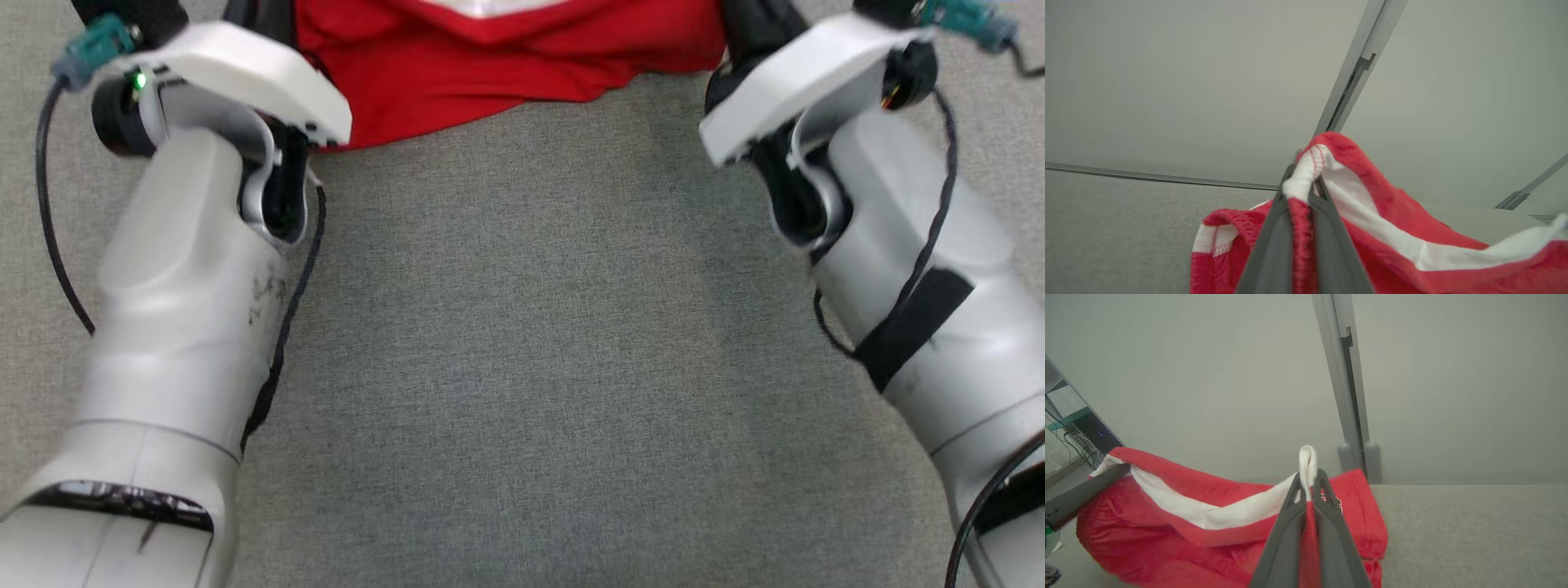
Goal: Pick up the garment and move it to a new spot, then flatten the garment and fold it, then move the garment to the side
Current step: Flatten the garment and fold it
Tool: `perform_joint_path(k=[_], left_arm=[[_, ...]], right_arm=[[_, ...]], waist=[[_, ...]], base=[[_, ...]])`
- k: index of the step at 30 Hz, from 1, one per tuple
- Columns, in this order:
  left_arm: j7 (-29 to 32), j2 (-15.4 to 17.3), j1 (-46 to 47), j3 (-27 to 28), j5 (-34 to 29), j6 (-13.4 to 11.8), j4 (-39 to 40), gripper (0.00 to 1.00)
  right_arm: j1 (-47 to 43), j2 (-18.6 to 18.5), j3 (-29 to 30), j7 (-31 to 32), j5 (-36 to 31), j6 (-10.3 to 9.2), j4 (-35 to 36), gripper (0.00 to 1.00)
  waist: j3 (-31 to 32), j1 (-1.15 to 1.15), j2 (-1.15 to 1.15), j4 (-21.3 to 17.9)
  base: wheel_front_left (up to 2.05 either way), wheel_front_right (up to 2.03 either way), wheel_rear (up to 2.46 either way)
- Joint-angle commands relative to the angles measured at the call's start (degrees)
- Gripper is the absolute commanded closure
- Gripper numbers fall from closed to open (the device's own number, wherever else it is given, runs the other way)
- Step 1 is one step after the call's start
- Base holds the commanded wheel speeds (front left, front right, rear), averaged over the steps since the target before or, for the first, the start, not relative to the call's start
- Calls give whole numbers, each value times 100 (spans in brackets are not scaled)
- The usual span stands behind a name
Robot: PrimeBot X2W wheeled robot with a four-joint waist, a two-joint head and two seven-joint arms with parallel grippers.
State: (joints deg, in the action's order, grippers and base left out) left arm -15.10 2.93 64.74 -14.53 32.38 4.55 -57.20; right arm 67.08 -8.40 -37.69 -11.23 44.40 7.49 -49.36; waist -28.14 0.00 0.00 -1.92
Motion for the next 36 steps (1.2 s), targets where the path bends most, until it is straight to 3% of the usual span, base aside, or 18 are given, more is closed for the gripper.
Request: perform_joint_path(k=[1, 6, 10, 16, 23, 28, 36], left_arm=[[-7, 5, -216, 20, 156, 28, 107, 100], [-6, 11, -1162, -145, 240, 47, 619, 100], [-3, 8, -1768, -161, 84, 36, 1107, 100], [-3, 10, -3293, -40, -634, 112, 2419, 100], [-4, 6, -4805, 101, -989, 140, 3650, 100], [-4, 7, -5708, 1, -1054, -6, 4323, 100], [311, 16, -6797, -216, -987, -271, 5321, 100]], right_arm=[[-238, -17, -158, -110, 131, 0, 14, 100], [-1156, -178, -533, -368, 614, 0, 316, 100], [-1672, -339, -604, -399, 609, 0, 690, 100], [-3184, -657, 192, -399, 73, 1, 2028, 100], [-4755, -755, 950, -399, -470, 1, 3019, 100], [-5699, -730, 1362, -387, -743, 0, 3554, 100], [-7020, -577, 1965, 253, -1180, 0, 4544, 100]], waist=[[-4, 0, 0, -3], [112, 0, 0, -6], [257, 0, 0, -21], [675, 0, 0, -17], [1173, 0, 0, 42], [1502, 0, 0, 73], [1860, 0, 0, 70]], base=[[0, 0, 0], [0, 0, 0], [0, 0, 0], [0, 0, 0], [0, 0, 0], [0, 0, 0], [0, 0, 0]])
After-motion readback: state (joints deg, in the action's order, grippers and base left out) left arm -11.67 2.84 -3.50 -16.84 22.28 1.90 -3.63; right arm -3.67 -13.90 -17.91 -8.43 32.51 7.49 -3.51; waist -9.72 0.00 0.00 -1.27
